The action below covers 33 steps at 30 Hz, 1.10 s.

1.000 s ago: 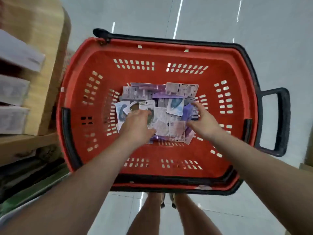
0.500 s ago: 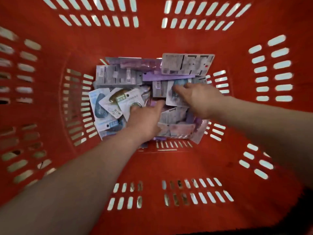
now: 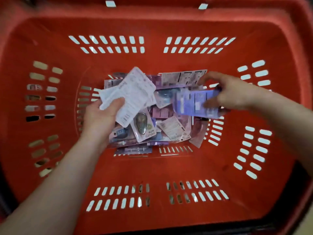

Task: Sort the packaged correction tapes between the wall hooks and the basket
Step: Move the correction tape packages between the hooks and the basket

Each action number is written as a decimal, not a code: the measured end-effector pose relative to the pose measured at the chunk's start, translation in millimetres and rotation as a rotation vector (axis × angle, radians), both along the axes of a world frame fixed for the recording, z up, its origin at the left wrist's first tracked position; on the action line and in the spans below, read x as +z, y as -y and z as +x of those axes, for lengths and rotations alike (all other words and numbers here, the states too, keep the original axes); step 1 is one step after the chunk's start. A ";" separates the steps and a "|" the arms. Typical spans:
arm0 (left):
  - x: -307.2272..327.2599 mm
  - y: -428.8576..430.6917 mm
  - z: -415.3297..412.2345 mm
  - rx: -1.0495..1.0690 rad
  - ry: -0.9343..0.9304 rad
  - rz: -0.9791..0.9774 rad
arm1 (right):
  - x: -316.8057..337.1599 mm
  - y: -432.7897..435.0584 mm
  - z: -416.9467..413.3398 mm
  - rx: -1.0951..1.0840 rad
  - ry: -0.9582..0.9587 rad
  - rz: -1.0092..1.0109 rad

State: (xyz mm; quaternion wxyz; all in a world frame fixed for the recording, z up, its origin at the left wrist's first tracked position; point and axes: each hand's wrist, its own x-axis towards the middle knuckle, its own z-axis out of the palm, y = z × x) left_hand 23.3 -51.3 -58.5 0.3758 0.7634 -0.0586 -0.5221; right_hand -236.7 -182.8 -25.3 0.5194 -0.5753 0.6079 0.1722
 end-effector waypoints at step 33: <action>-71.4 -0.3 -28.8 -1.178 0.703 0.413 | -56.7 -91.8 26.7 -0.710 0.225 0.029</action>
